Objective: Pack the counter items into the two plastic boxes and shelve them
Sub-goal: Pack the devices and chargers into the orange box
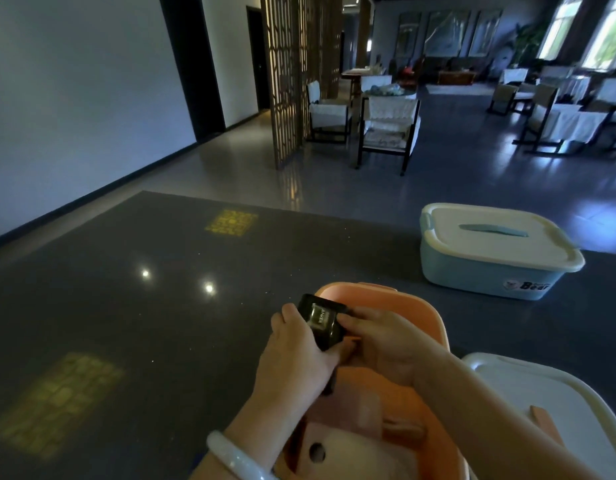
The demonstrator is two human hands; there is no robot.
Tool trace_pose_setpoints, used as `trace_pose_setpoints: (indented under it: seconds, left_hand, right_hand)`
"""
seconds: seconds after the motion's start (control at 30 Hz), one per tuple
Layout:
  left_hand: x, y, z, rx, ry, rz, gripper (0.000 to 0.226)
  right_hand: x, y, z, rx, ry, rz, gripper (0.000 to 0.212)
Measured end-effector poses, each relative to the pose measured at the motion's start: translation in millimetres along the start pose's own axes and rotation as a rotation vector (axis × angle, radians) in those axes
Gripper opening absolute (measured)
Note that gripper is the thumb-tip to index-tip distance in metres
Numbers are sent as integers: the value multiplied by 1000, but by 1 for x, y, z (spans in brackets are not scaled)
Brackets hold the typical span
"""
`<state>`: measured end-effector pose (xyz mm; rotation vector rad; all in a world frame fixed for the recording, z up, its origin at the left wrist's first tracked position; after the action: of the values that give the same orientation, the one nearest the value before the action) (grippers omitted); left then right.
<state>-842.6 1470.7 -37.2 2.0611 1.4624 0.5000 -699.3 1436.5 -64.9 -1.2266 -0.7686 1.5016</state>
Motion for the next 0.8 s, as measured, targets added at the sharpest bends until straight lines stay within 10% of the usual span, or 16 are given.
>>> trace_pose_setpoints:
  seconds: [0.27, 0.53, 0.7, 0.8]
  left_hand:
    - [20, 4, -1, -885, -400, -303, 22]
    - [17, 3, 16, -794, -245, -207, 13]
    - [17, -1, 22, -907, -166, -221, 8]
    - [21, -11, 19, -637, -74, -58, 15]
  right_hand:
    - [4, -20, -39, -62, 61, -49, 26]
    - [-2, -29, -33, -742, 171, -154, 18]
    - [4, -18, -20, -1235, 212, -164, 80]
    - [8, -17, -25, -1290, 249, -197, 82]
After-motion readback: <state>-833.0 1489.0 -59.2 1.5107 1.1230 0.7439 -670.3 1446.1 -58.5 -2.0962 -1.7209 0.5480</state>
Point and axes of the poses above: each hand's wrist, its own x-axis towards the middle knuckle, its own z-axis out of the palm, y = z × x, the point moved 4 cm from there along x, towards the middle knuckle, and after that the axes turned 2 degrees about -z, right-handed, at the moved point
